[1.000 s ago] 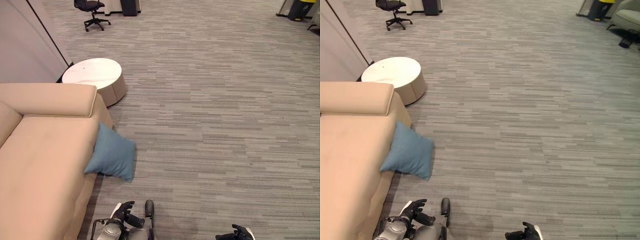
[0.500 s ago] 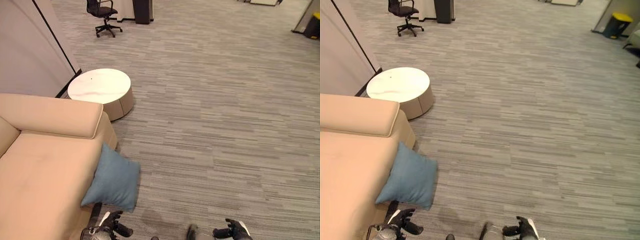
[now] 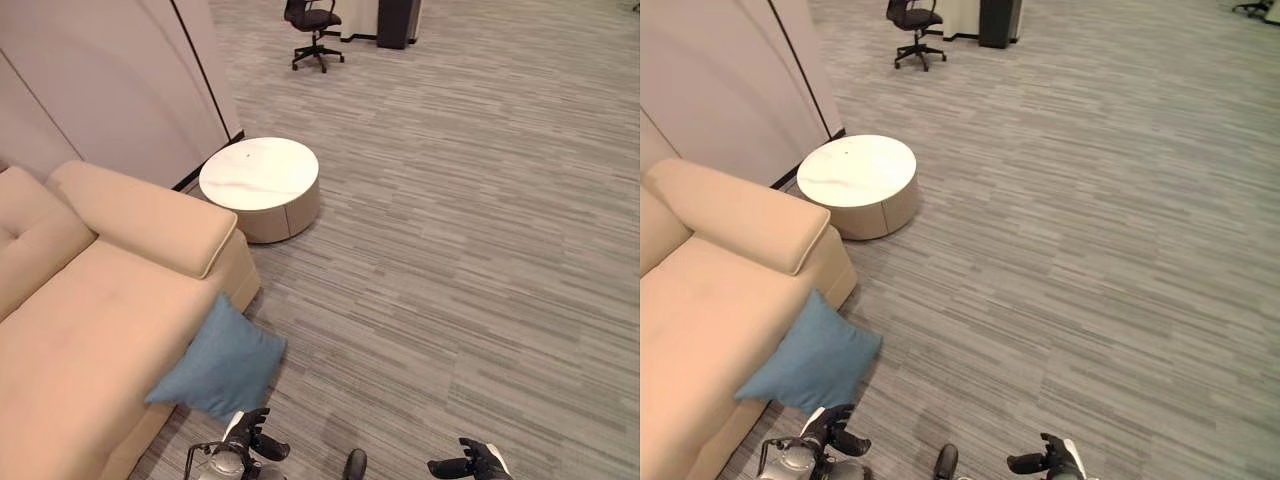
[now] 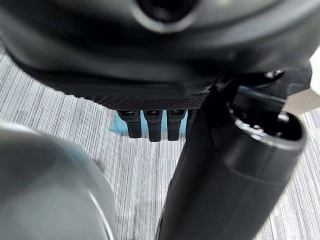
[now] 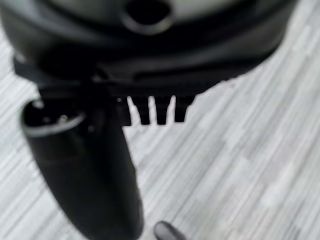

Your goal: Pick up all the scattered cushions and arrange them neatly on the sofa.

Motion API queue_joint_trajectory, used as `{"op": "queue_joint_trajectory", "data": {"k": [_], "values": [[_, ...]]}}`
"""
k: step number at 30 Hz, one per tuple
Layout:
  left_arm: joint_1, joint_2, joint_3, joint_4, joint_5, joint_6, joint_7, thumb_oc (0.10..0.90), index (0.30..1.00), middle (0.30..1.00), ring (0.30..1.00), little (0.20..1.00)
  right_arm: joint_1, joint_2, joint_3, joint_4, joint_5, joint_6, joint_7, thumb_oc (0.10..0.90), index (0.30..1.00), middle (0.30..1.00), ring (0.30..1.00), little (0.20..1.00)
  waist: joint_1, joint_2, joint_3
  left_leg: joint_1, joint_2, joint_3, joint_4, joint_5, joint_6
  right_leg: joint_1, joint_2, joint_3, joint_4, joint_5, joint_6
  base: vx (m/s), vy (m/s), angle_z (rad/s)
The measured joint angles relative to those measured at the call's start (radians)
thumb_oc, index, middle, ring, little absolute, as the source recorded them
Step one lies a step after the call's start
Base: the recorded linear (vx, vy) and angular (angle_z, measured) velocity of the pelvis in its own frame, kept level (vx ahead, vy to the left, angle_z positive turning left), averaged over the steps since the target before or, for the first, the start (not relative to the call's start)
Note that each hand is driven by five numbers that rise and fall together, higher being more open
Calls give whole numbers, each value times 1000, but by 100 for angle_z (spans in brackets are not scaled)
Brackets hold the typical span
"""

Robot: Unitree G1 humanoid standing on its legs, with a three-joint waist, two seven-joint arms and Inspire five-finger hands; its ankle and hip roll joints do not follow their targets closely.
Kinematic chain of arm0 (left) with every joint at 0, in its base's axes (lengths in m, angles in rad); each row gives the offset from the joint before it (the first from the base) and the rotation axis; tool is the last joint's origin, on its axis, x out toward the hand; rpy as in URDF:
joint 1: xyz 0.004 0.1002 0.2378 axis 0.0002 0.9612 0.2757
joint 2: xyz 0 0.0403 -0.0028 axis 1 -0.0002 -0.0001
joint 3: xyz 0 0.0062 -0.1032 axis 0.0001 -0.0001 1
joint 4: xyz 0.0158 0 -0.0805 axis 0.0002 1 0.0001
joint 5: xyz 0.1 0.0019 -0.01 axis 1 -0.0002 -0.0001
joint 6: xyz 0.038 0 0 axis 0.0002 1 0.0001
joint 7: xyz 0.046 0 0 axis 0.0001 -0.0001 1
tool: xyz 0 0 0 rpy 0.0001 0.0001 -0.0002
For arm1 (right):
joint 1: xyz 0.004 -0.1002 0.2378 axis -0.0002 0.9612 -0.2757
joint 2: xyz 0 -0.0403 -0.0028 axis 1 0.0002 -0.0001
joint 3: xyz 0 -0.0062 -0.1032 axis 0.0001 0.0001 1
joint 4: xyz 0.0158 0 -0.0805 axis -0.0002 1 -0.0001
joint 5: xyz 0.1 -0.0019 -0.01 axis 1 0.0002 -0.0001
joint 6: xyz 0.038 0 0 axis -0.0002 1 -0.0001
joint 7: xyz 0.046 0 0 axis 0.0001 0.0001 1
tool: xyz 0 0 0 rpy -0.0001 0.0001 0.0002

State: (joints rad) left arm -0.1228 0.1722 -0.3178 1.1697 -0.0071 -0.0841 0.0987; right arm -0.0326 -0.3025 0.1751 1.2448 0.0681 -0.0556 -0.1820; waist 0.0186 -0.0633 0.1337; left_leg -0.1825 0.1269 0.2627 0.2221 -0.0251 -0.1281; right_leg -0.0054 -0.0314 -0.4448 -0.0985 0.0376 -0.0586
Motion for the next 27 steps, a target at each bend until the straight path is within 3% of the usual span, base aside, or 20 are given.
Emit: {"op": "queue_joint_trajectory", "data": {"k": [3,6,8,9,10,11,12,14,15,16,17,19,20,21,22,23,24,25,27], "values": [[5,1,18,0,-9,1,1,800,900,900,900,900,10,3,3,7,4,1,1,800,900,900,900,900,8,5,-3,5,-2,30,-67,14,16,9,19,-18,7,-16,8,163,36,40],[27,2,57,12,-2,2,0,800,900,900,900,900,1,7,12,7,8,1,2,800,900,900,900,900,21,10,-4,89,-41,-58,-119,14,28,53,30,-21,12,-36,28,254,147,-5],[33,2,66,31,-2,2,0,800,900,900,900,900,7,4,11,7,7,1,2,800,900,900,900,900,23,26,-13,118,-57,-58,-156,29,61,51,30,-27,54,-65,56,120,136,5],[28,12,67,41,-3,2,0,800,900,900,900,900,6,9,11,6,7,1,3,800,900,900,900,900,27,29,-17,127,-64,-65,-165,34,107,39,15,-25,102,-89,64,80,103,15],[28,23,65,48,-2,3,1,800,900,900,900,900,7,9,11,4,6,1,6,800,900,900,900,900,28,31,-18,138,-84,-80,-173,14,139,-6,-37,-27,247,-138,104,116,129,47],[35,29,62,48,-2,4,1,800,900,900,900,900,19,9,11,1,5,1,7,800,900,900,900,900,25,33,-20,152,-103,-98,-173,22,154,-70,-103,-8,428,-196,112,182,131,71],[41,46,66,44,-3,4,1,800,900,900,900,900,25,17,11,-3,4,1,11,800,900,900,900,900,35,24,-21,165,-137,-124,-167,6,179,-104,-161,24,560,-203,146,243,143,78],[44,54,57,48,-4,4,1,800,900,900,900,900,23,5,9,-2,5,4,14,800,900,900,900,900,49,31,-12,188,-185,-171,-159,-18,216,-165,-233,89,772,-193,153,218,16,80],[54,56,45,52,-7,6,5,800,900,900,900,900,27,1,-10,-7,22,-2,9,800,900,900,900,900,37,40,-18,215,-200,-220,-170,-19,219,-213,-215,182,830,-210,164,200,-65,111],[58,71,46,48,-10,5,10,800,900,900,900,900,17,1,-4,-8,22,-3,9,800,900,900,900,900,26,57,-28,223,-199,-252,-182,-15,219,-227,-168,239,750,-226,185,194,-94,108],[59,79,48,47,-11,3,17,800,900,900,900,900,6,5,7,-9,22,-3,13,800,900,900,900,900,31,54,-27,231,-201,-266,-195,-13,213,-241,-143,269,667,-225,188,219,-111,72],[64,99,48,57,-11,4,25,800,900,900,900,900,-25,14,14,-35,24,-5,26,800,900,900,900,900,37,46,-21,237,-216,-299,-210,-20,201,-287,-111,281,497,-198,166,173,-81,40],[58,99,48,72,-12,4,26,800,900,900,900,900,-32,14,13,-42,25,-10,26,800,900,900,900,900,32,45,-20,239,-216,-313,-211,-25,199,-298,-96,303,433,-175,150,297,-201,73],[61,96,47,88,-12,6,24,800,900,900,900,900,-47,21,13,-44,25,-21,26,800,900,900,900,900,19,47,-16,257,-220,-360,-212,-29,195,-322,-65,337,347,-110,161,300,-201,94],[65,88,48,88,-12,6,23,800,900,900,900,900,-46,25,13,-41,25,-21,27,800,900,900,900,900,18,50,-13,273,-212,-390,-211,-44,187,-318,-34,419,294,-71,167,275,-222,126],[68,83,48,90,-13,3,23,800,900,900,900,900,-36,36,13,-26,26,-19,26,800,900,900,900,900,11,43,-11,284,-212,-437,-209,-54,172,-292,-20,458,251,-45,162,123,-133,143],[68,86,46,90,-13,2,21,800,900,900,900,900,-6,47,13,-22,27,-19,28,800,900,900,900,900,-2,23,-16,295,-223,-473,-200,-60,164,-263,-31,443,220,13,137,152,-189,163],[78,70,46,85,-13,0,21,800,900,900,900,900,6,53,12,2,29,-16,32,800,900,900,900,900,3,20,-18,324,-217,-473,-203,-65,156,-237,-39,409,225,92,94,94,-192,133],[82,48,47,83,-23,-1,14,800,900,900,900,900,5,53,10,15,31,-9,41,800,900,900,900,900,26,30,-22,295,-196,-458,-138,-64,135,-192,-28,369,182,89,62,43,-194,69]]}}
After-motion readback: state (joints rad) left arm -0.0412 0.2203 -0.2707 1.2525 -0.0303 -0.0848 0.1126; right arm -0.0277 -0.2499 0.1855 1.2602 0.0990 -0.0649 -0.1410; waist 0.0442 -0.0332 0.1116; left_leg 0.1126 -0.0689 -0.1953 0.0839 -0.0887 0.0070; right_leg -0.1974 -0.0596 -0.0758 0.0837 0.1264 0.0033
